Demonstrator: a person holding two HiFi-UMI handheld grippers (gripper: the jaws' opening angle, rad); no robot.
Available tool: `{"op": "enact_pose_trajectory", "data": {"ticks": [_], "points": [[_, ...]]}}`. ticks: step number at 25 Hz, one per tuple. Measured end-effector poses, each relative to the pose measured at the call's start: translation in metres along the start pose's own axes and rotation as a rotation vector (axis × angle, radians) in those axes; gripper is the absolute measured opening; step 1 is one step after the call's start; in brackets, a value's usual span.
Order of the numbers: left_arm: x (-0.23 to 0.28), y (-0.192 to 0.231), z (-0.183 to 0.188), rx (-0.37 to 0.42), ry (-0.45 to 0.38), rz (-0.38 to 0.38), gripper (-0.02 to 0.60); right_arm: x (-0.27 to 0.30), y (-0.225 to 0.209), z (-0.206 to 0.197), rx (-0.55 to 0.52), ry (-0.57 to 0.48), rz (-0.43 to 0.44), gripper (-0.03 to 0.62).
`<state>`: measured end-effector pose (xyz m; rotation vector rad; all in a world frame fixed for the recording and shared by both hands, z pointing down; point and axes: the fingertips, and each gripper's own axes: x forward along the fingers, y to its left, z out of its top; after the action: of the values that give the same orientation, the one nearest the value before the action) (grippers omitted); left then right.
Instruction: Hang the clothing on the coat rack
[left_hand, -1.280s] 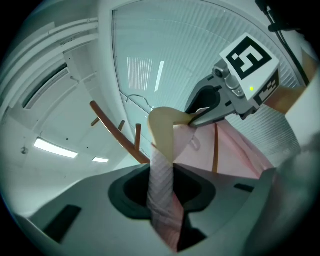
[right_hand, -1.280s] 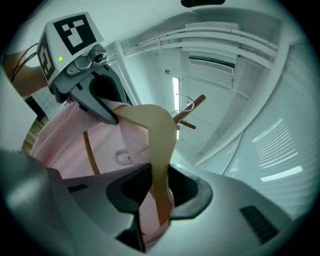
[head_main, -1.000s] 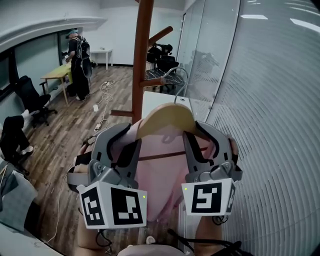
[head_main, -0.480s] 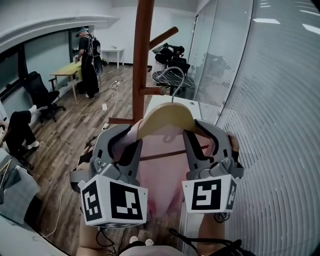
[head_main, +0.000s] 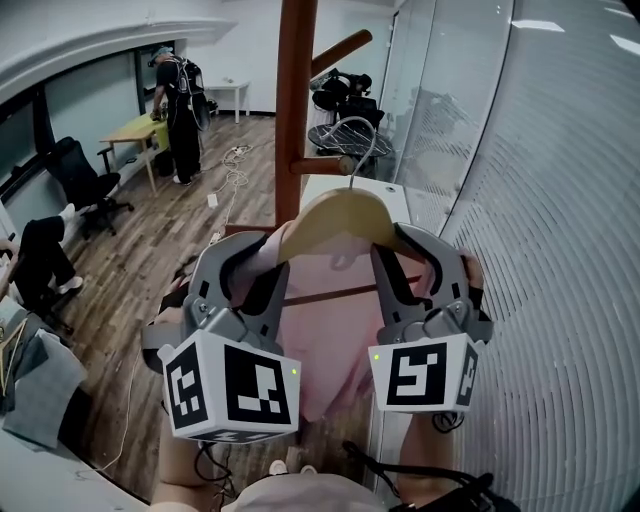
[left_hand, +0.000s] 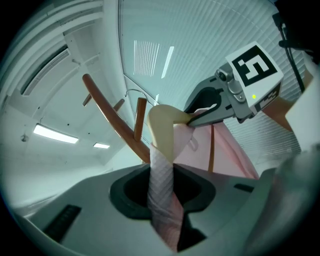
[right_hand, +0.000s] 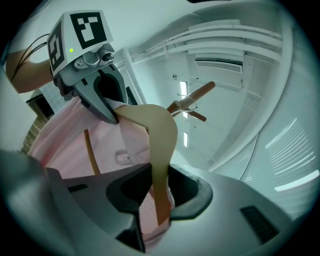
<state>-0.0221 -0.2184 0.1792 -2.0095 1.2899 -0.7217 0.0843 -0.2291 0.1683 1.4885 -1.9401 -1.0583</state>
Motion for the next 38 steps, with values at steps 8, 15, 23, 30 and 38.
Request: {"op": "enact_pose_trajectory", "data": {"ticks": [8, 15, 23, 30, 38], "points": [[0.003, 0.001, -0.006, -0.011, 0.001, -0.023, 0.120, 0.004, 0.004, 0.000, 0.004, 0.018, -0.002, 0.117], [0.004, 0.001, -0.015, -0.028, 0.006, -0.037, 0.120, 0.008, 0.010, 0.002, -0.003, 0.024, 0.011, 0.117], [0.007, -0.005, -0.027, -0.039, 0.013, -0.045, 0.120, 0.012, 0.022, -0.002, -0.014, 0.032, 0.022, 0.117], [0.009, -0.008, -0.039, -0.054, 0.027, -0.052, 0.120, 0.017, 0.032, -0.004, -0.023, 0.038, 0.041, 0.117], [0.019, -0.009, -0.051, -0.058, 0.042, -0.055, 0.120, 0.029, 0.041, -0.010, -0.024, 0.047, 0.057, 0.118]]}}
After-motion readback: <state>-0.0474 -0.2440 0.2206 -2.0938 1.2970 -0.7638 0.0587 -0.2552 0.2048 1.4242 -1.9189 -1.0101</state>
